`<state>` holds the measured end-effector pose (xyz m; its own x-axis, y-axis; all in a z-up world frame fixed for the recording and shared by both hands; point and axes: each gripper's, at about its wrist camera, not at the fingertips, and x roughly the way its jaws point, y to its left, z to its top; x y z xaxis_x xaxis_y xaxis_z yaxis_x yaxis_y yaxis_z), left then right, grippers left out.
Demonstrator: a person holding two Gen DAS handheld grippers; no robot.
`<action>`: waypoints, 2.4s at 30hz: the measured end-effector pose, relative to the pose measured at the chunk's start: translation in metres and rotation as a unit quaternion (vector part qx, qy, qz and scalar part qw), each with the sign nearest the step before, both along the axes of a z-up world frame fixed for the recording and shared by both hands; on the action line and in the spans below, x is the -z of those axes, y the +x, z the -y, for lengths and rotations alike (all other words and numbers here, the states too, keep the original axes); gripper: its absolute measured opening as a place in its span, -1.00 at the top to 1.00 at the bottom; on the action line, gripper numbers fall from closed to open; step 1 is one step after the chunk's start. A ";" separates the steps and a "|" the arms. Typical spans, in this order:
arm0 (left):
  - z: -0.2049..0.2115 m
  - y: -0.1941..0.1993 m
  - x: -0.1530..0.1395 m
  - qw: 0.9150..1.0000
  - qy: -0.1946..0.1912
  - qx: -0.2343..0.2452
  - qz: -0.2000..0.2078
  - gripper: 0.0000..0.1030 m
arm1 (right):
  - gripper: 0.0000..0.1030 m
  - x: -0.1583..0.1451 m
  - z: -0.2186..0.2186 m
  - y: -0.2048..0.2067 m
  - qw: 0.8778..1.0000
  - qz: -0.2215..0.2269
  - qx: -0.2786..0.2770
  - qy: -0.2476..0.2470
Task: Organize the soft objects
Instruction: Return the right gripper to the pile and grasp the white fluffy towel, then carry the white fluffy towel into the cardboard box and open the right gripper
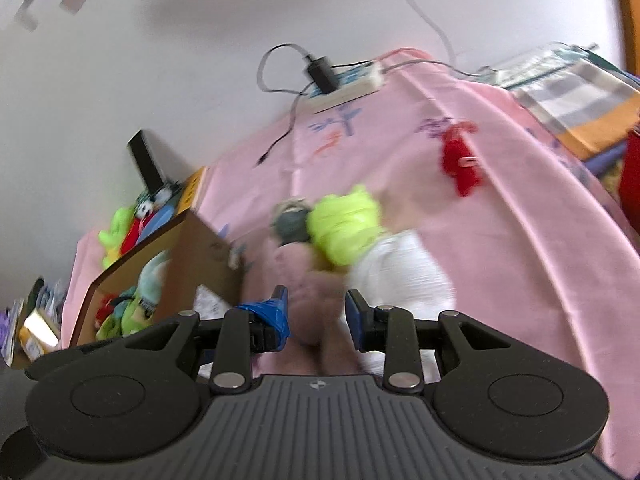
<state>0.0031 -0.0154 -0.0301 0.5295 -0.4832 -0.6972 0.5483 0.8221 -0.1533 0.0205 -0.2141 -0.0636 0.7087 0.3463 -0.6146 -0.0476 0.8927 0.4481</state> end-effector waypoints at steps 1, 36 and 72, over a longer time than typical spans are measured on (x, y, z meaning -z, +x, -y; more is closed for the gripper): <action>0.005 0.004 0.002 1.000 -0.003 -0.001 -0.004 0.03 | 0.73 0.002 0.007 0.001 1.000 -0.002 0.005 0.003; 0.067 0.071 0.070 0.997 0.007 -0.063 -0.044 0.08 | 0.66 0.065 0.070 0.083 0.987 -0.082 -0.107 0.086; -0.085 -0.014 -0.046 0.994 -0.032 -0.051 0.097 0.13 | 0.69 -0.041 -0.079 0.017 0.988 0.029 -0.142 0.048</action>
<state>-0.0107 0.0699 0.0163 0.6985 -0.4603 -0.5479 0.4876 0.8666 -0.1064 0.0371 -0.1348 -0.0227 0.6079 0.5910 -0.5303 -0.3184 0.7932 0.5191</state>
